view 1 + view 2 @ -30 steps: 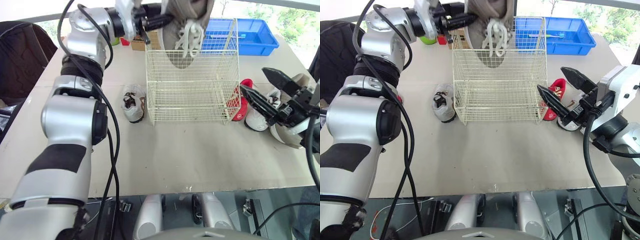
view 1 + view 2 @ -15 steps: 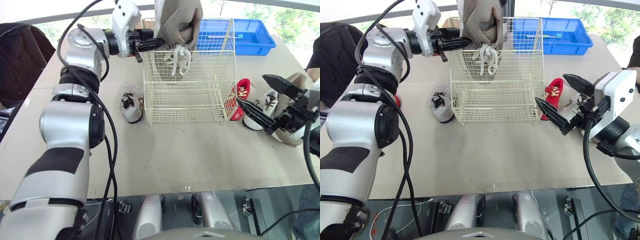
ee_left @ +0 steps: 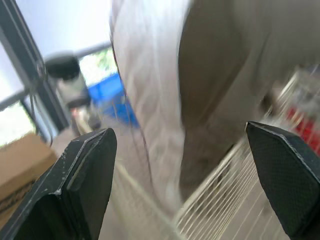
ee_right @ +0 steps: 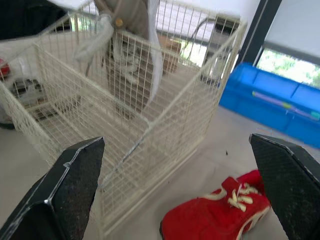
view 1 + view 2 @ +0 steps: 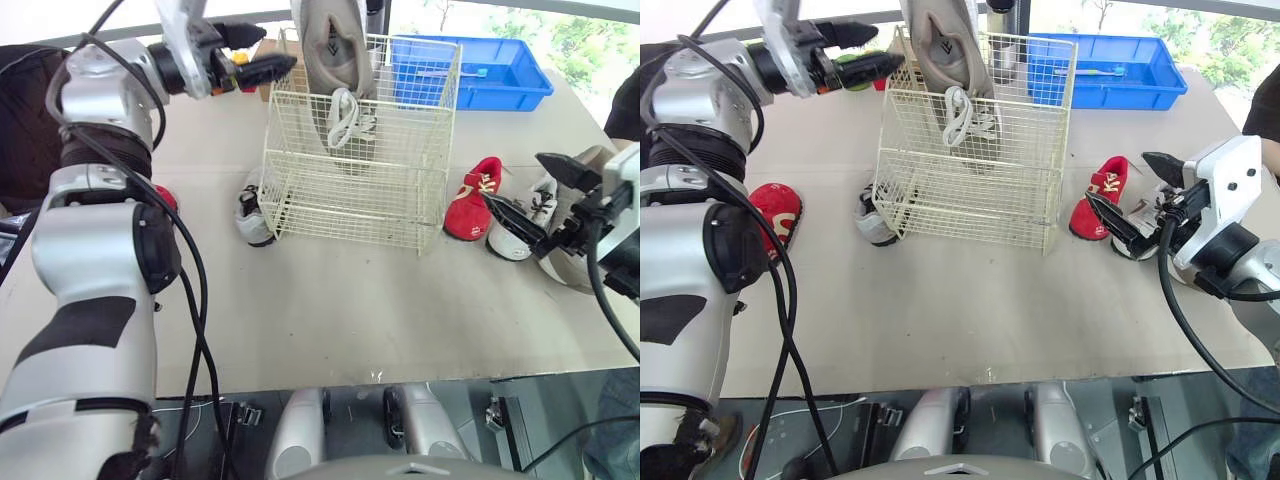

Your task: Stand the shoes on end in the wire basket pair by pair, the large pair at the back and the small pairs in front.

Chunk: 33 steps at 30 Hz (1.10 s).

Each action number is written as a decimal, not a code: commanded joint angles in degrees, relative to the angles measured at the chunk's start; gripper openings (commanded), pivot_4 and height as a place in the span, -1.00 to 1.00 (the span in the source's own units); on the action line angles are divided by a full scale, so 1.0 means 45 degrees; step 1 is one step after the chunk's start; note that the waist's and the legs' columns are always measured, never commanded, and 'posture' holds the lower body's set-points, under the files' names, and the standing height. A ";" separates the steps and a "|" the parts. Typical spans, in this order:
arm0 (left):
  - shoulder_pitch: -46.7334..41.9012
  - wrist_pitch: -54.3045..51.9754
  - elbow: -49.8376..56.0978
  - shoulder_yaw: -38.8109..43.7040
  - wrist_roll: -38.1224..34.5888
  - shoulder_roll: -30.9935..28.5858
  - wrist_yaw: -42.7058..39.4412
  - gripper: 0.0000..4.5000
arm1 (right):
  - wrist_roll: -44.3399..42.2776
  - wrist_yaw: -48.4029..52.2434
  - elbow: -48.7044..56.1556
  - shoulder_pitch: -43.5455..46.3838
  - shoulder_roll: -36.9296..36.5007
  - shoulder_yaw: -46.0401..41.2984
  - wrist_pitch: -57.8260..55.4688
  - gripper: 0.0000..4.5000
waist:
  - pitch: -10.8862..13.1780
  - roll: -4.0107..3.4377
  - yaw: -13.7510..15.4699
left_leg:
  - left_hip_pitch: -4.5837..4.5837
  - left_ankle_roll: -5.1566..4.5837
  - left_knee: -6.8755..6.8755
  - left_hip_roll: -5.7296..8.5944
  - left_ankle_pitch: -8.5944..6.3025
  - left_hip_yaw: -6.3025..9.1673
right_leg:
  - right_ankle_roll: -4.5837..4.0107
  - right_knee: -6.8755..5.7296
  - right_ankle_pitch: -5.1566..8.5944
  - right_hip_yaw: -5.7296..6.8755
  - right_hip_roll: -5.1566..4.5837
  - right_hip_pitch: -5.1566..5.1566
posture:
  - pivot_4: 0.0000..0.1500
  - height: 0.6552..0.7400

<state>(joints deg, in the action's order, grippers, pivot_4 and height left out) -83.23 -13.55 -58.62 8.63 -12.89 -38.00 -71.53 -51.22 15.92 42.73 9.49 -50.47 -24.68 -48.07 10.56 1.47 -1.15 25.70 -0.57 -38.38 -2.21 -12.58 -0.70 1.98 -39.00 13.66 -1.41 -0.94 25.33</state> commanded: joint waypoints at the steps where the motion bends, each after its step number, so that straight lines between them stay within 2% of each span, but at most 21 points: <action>1: 0.1462 -0.4223 0.4898 0.0779 -0.2451 -0.0124 -0.0188 0.96 | -0.1195 -0.0389 -0.0330 0.0055 -0.0240 -0.1354 -0.0943 1.00 | -0.0001 0.0001 0.0041 | -0.0005 0.0001 0.0000 -0.0006 0.0001 0.0000 | 0.0000 0.0001 -0.0001 -0.0005 -0.0001 -0.0005 | 1.00 1.00; 4: 0.4110 -0.9352 1.0769 0.0942 -0.5992 -0.0054 0.0160 0.96 | -0.0240 -0.0496 -0.0816 -0.0810 -0.0717 -0.2705 -0.1391 1.00 | -0.0002 -0.0002 0.0089 | -0.0006 0.0008 -0.0005 -0.0026 0.0005 0.0014 | 0.0000 -0.0010 0.0000 -0.0001 -0.0010 -0.0013 | 1.00 1.00; 5: 0.5158 -1.0308 1.2606 0.0822 -0.6933 0.0148 0.0484 0.96 | 0.0112 -0.0432 -0.1102 -0.1268 -0.1054 -0.3183 -0.1808 1.00 | -0.0006 -0.0011 0.0111 | 0.0001 0.0010 -0.0013 -0.0033 0.0006 0.0025 | 0.0000 -0.0015 0.0000 0.0007 -0.0014 -0.0015 | 1.00 1.00; 6: 0.6166 -1.0962 1.4078 0.0725 -0.7709 0.0443 0.0902 0.96 | 0.0053 -0.0334 -0.1523 -0.1565 -0.1366 -0.3615 -0.2428 1.00 | -0.0013 -0.0018 0.0128 | 0.0009 0.0014 -0.0014 -0.0028 0.0008 0.0031 | 0.0000 0.0004 -0.0001 0.0016 -0.0014 -0.0014 | 1.00 1.00; 8: 0.7896 -1.0821 1.5991 0.0302 -0.8044 0.1297 0.1887 0.96 | 0.0220 -0.0187 -0.2785 -0.1687 -0.2525 -0.3531 -0.3920 1.00 | -0.0031 -0.0049 0.0139 | -0.0036 0.0023 -0.0027 -0.0034 0.0013 0.0018 | 0.0024 0.0016 0.0014 0.0012 -0.0041 -0.0083 | 1.00 1.00; 12: 0.9401 -0.9683 1.7647 -0.1065 -0.7075 0.2814 0.3931 0.96 | 0.0447 -0.0652 -0.6684 0.0603 -0.3057 -0.2776 -0.5672 1.00 | -0.0013 -0.0021 0.0106 | -0.0261 -0.0009 -0.0021 0.0002 -0.0004 -0.0036 | 0.0014 0.0036 0.0013 -0.0029 -0.0011 -0.0275 | 1.00 1.00; 14: 0.9799 -0.9417 1.8178 -0.1479 -0.7234 0.3203 0.4137 0.96 | 0.1335 0.0086 -0.8059 0.1342 -0.3466 -0.1394 -0.4920 1.00 | -0.0013 -0.0022 0.0083 | -0.0308 -0.0025 -0.0016 0.0004 0.0007 -0.0040 | -0.0023 0.0028 0.0032 -0.0057 0.0011 -0.0309 | 1.00 1.00; 16: 1.0078 -0.9104 1.8522 -0.1981 -0.7245 0.3780 0.4585 0.96 | 0.2691 0.0896 -1.0418 0.2565 -0.3672 0.0653 -0.3740 1.00 | -0.0028 -0.0045 0.0030 | -0.0420 -0.0026 0.0016 -0.0004 0.0007 -0.0060 | -0.0013 0.0025 0.0057 -0.0100 0.0031 -0.0390 | 1.00 1.00; 20: 1.0344 -0.8368 1.8835 -0.2420 -0.6939 0.3898 0.4848 0.96 | 0.4756 0.2327 -1.4329 0.6063 -0.2899 0.3752 -0.2468 1.00 | -0.0045 -0.0086 -0.0278 | -0.0431 -0.0035 0.0023 0.0007 0.0001 -0.0138 | -0.0002 0.0035 0.0008 -0.0212 0.0043 -0.0372 | 1.00 1.00; 25: 1.0551 -0.7602 1.9109 -0.2965 -0.6530 0.3911 0.5076 0.96 | 0.7053 0.3220 -1.7832 0.8142 -0.2215 0.5865 -0.1215 1.00 | -0.0047 -0.0093 -0.0214 | -0.0426 -0.0043 0.0054 0.0005 -0.0005 -0.0131 | 0.0009 0.0044 0.0015 -0.0210 0.0051 -0.0365 | 1.00 1.00; 26: 1.0567 -0.7520 1.9134 -0.3030 -0.6505 0.3955 0.5181 1.00 | 0.7355 0.3504 -1.8429 0.8429 -0.2022 0.6124 -0.1097 0.82 | -0.0047 -0.0093 -0.0189 | -0.0421 -0.0048 0.0056 0.0004 -0.0010 -0.0131 | 0.0012 0.0056 0.0016 -0.0208 0.0051 -0.0365 | 1.00 1.00; 27: 1.0593 -0.7443 1.9150 -0.3089 -0.6487 0.3970 0.5254 1.00 | 0.7615 0.3735 -1.8941 0.8721 -0.1857 0.6310 -0.1097 0.77 | -0.0046 -0.0092 -0.0184 | -0.0415 -0.0051 0.0060 0.0007 -0.0012 -0.0132 | 0.0013 0.0069 0.0016 -0.0206 0.0045 -0.0365 | 1.00 1.00; 28: 1.0625 -0.7381 1.9160 -0.3136 -0.6479 0.3969 0.5317 1.00 | 0.7785 0.3942 -1.9357 0.8979 -0.1703 0.6357 -0.1092 0.64 | -0.0047 -0.0093 -0.0186 | -0.0414 -0.0055 0.0061 0.0007 -0.0016 -0.0136 | 0.0014 0.0083 0.0016 -0.0207 0.0044 -0.0366 | 1.00 1.00; 33: 1.0776 -0.7123 1.9102 -0.3252 -0.6403 0.3848 0.5446 1.00 | 0.8359 0.4758 -1.9576 0.9369 -0.1481 0.6498 -0.1430 -0.39 | -0.0047 -0.0093 -0.0148 | -0.0413 -0.0069 0.0058 0.0014 -0.0024 -0.0143 | 0.0017 0.0099 0.0014 -0.0211 0.0035 -0.0375 | 1.00 1.00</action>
<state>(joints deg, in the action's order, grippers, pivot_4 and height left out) -34.90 -46.99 25.75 -5.91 -41.77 -20.53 -47.22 -15.47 36.31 -45.52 51.39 -56.48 4.30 -53.61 10.35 1.05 -1.81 23.84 -0.88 -38.12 -2.14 -12.69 -1.34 2.06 -38.56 13.72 -2.36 -0.79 23.64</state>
